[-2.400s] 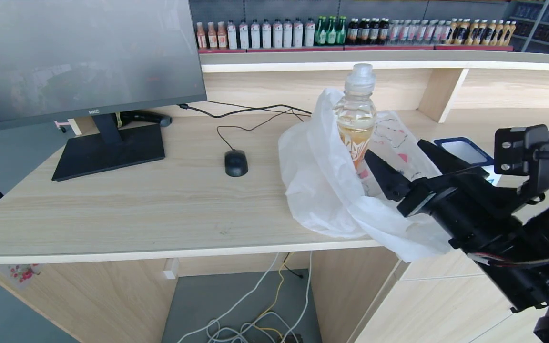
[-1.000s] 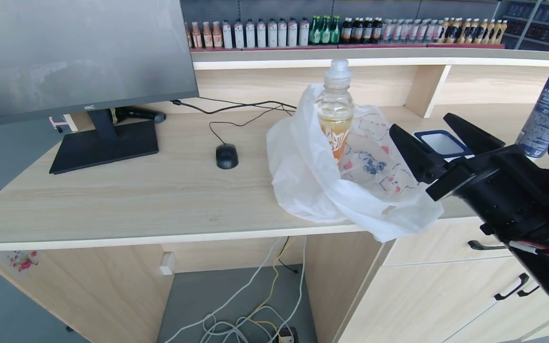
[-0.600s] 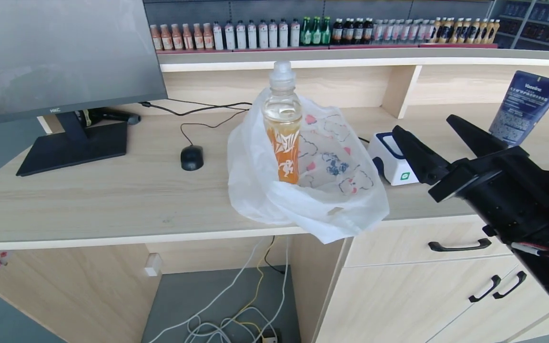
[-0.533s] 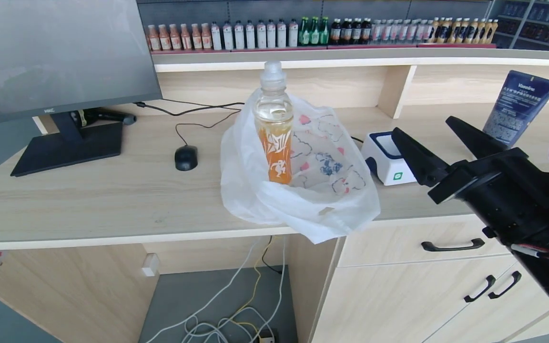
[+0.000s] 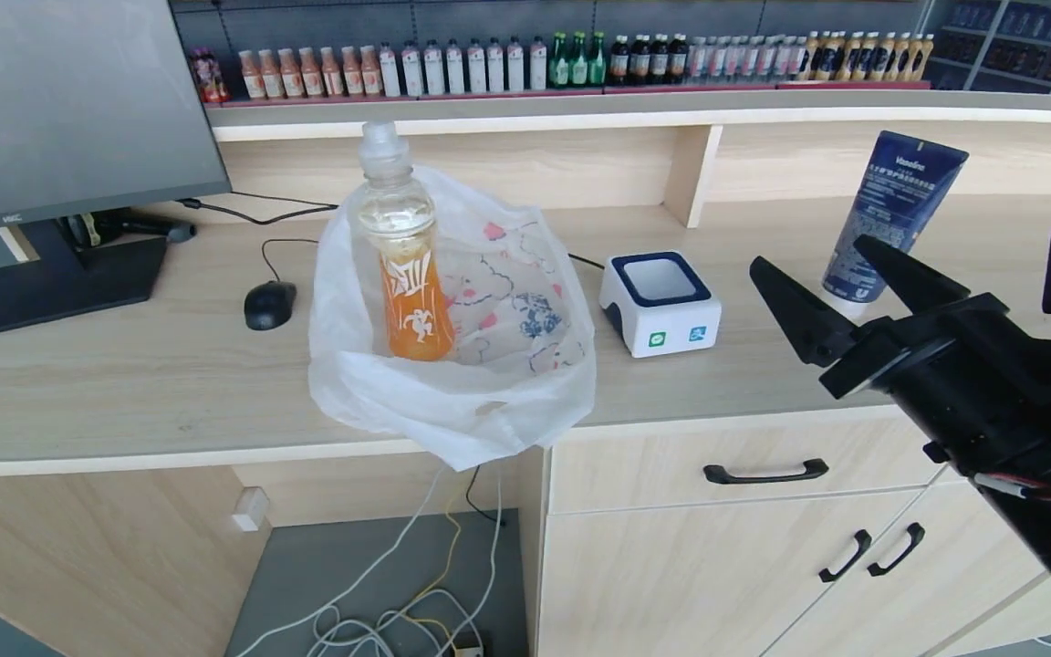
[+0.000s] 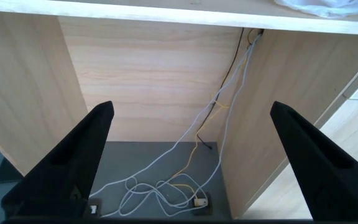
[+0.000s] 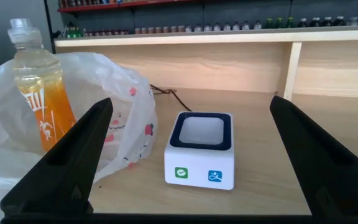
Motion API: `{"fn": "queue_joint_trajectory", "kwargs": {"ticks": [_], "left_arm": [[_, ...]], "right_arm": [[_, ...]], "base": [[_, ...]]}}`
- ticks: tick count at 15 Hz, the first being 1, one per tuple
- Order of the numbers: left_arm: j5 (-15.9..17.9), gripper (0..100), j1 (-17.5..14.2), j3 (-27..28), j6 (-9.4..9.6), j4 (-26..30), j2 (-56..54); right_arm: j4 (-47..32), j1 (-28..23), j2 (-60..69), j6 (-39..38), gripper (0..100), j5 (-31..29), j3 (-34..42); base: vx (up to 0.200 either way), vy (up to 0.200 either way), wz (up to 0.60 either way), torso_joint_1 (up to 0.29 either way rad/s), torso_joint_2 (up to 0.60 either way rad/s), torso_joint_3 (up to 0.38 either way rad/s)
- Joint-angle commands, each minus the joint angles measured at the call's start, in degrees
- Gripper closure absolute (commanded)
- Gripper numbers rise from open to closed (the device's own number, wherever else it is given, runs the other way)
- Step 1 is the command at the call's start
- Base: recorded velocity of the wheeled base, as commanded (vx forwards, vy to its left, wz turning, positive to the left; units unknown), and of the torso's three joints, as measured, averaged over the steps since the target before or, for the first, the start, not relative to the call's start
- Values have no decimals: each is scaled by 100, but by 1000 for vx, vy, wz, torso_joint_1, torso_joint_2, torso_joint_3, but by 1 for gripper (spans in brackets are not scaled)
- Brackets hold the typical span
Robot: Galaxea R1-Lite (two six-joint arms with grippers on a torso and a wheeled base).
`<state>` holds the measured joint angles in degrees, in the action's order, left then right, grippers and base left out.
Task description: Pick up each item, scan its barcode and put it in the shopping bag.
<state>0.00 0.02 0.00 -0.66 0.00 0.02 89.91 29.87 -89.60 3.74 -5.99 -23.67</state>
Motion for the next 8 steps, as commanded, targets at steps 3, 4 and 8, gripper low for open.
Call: {"fn": "queue_joint_trajectory", "kwargs": {"ticks": [3, 4, 8], "left_arm": [[0, 0, -2, 0, -13, 0, -2], [0, 0, -2, 0, -13, 0, -2], [0, 0, -2, 0, -13, 0, -2]], "right_arm": [[9, 2, -57, 4, 0, 1, 47], [9, 2, -75, 4, 0, 1, 56], [9, -7, -137, 4, 0, 1, 56]], "base": [[0, -200, 0, 4, 2, 4], [0, -200, 0, 7, 2, -2], [0, -200, 0, 2, 0, 1]]}}
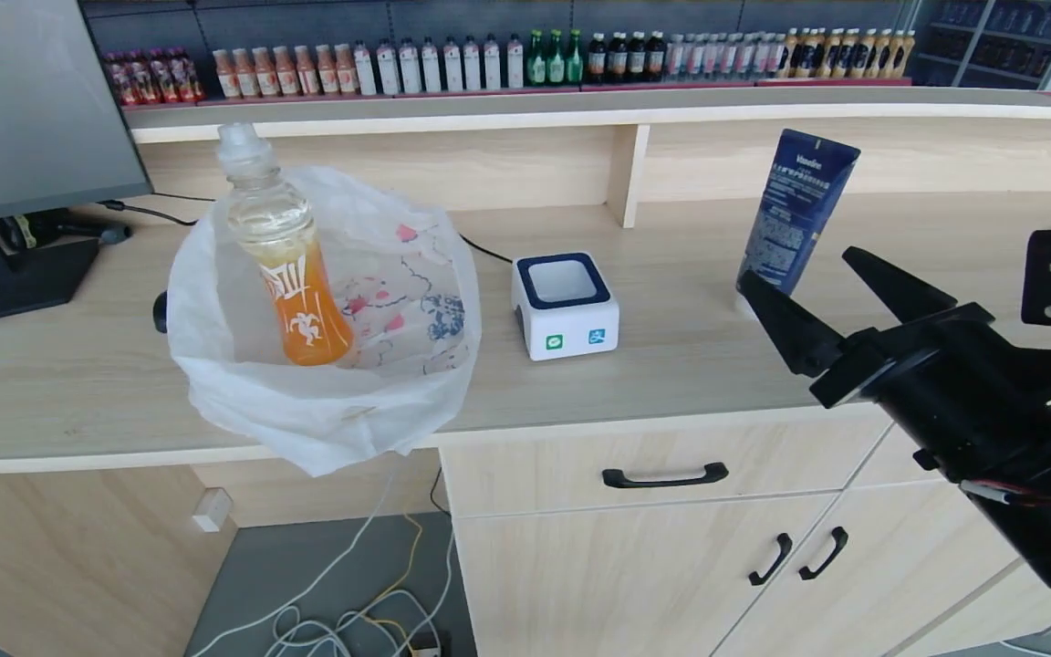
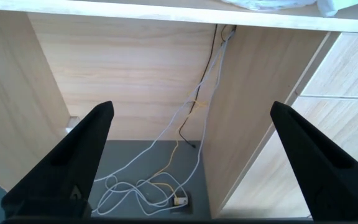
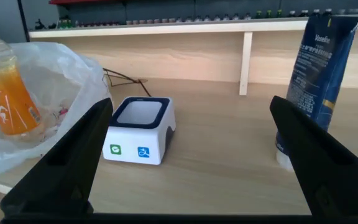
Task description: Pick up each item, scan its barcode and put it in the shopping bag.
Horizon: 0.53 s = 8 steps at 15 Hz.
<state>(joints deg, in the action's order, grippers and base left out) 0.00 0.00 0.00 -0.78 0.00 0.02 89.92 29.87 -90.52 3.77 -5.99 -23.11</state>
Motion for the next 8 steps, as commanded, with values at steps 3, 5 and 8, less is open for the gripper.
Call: {"fn": "queue_joint_trajectory", "kwargs": {"ticks": [3, 5, 8], "left_arm": [[0, 0, 0, 0, -1, 0, -2], [0, 0, 0, 0, -1, 0, -2], [0, 0, 0, 0, -1, 0, -2]], "right_arm": [[8, -121, -98, 1, 0, 1, -27], [8, -139, -98, 1, 0, 1, -9], [8, -148, -98, 1, 0, 1, 0]], "base": [[0, -200, 0, 2, 2, 6], [0, -200, 0, 2, 0, 7], [0, -200, 0, -2, 1, 2]]}}
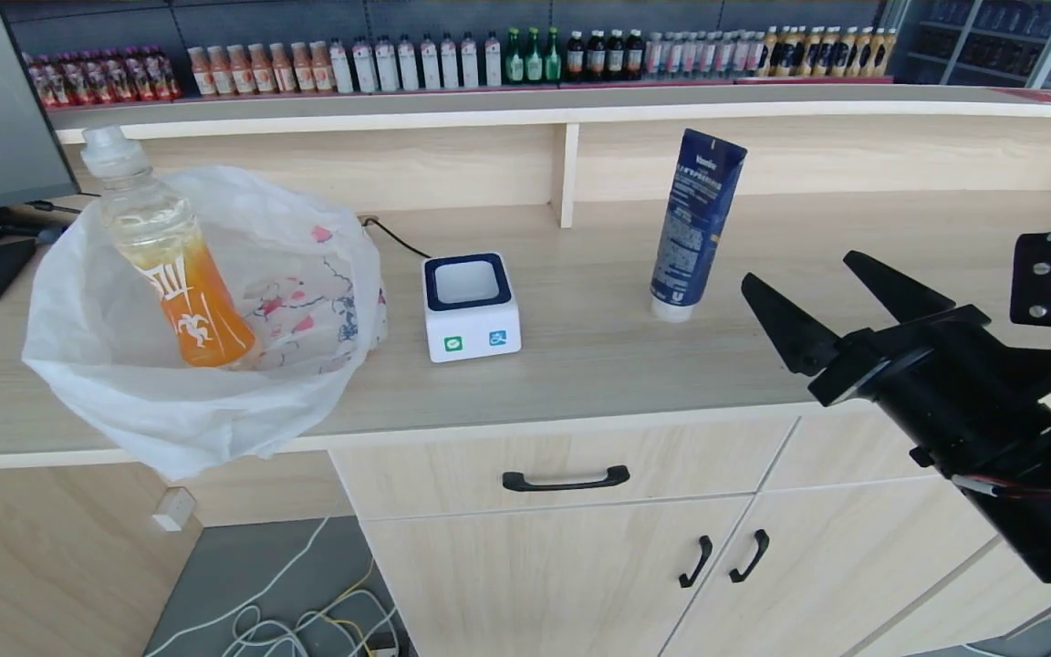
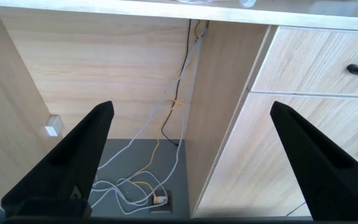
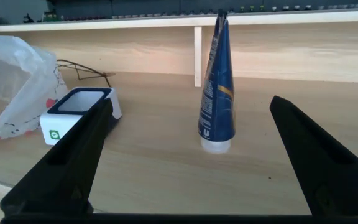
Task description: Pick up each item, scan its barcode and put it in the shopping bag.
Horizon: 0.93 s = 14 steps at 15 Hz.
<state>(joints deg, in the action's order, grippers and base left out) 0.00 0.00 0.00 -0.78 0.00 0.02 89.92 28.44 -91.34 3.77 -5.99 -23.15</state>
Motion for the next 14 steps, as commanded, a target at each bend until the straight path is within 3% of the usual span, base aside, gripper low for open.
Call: {"fn": "queue_joint_trajectory", "kwargs": {"ticks": [1, 7, 8, 11, 14], "left_arm": [[0, 0, 0, 0, -1, 0, -2], [0, 0, 0, 0, 52, 0, -2], [0, 0, 0, 0, 52, 0, -2], [0, 0, 0, 0, 52, 0, -2], [0, 0, 0, 0, 52, 0, -2]], "right_arm": [[8, -5, -24, 1, 0, 1, -5], [-308, -23, -208, -8, 0, 89, -348], [-1257, -32, -173, -16, 0, 203, -902], [-2488, -58, -305, -271, 0, 203, -1737], [-2760, -243, -744, -438, 0, 493, -2396]], "base": [[0, -200, 0, -17, 2, 2], [0, -33, 0, -2, 0, 0], [0, 0, 0, 0, 0, 0], [0, 0, 0, 0, 0, 0], [0, 0, 0, 0, 0, 0]]}}
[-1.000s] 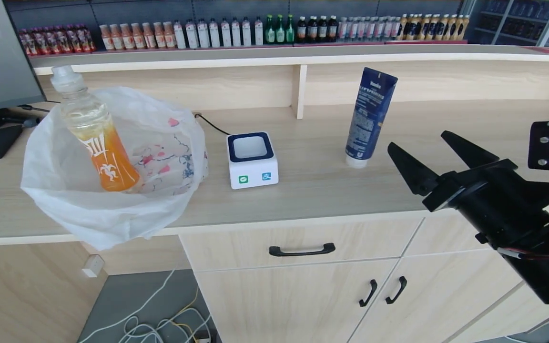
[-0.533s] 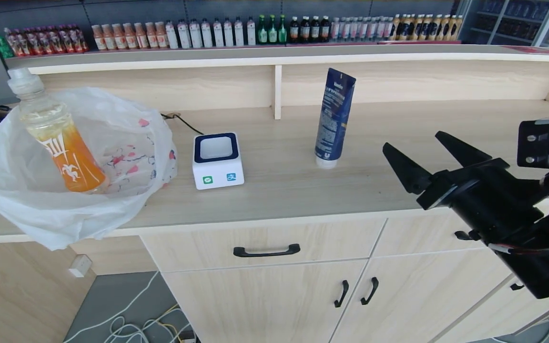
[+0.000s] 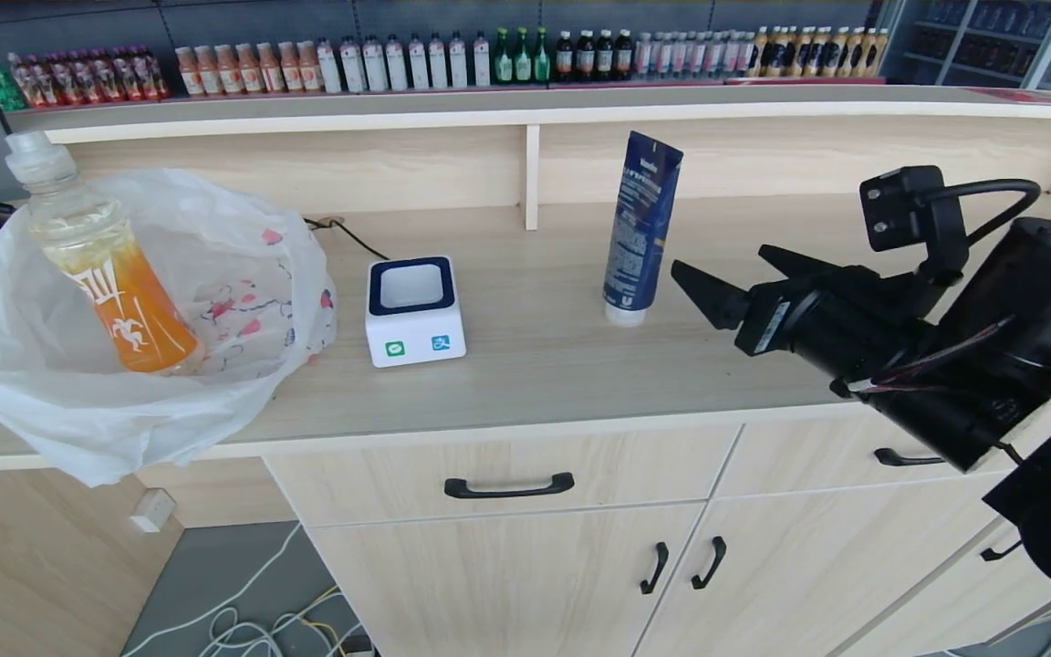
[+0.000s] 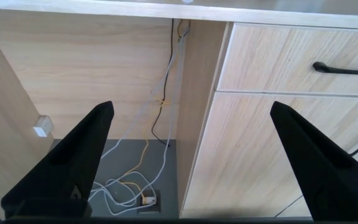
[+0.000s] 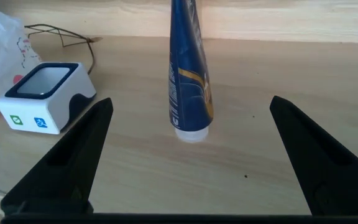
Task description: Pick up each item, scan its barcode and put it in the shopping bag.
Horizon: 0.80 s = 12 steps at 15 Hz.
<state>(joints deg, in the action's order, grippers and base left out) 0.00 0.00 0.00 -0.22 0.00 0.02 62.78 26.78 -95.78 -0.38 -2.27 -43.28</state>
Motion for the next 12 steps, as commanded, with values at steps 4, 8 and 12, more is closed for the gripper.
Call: {"fn": "queue_joint_trajectory", "kwargs": {"ticks": [4, 8, 12], "left_arm": [[0, 0, 0, 0, -4, 0, -2], [0, 0, 0, 0, -4, 0, -2], [0, 0, 0, 0, -4, 0, -2]], "right_arm": [[-425, -121, -468, 64, 0, 130, -682], [-442, -42, -731, 170, 0, 165, -972], [-442, -33, -1109, 170, 0, 165, -1385]], "base": [[0, 0, 0, 0, 0, 0], [0, 0, 0, 0, 0, 0], [0, 0, 0, 0, 0, 0]]}}
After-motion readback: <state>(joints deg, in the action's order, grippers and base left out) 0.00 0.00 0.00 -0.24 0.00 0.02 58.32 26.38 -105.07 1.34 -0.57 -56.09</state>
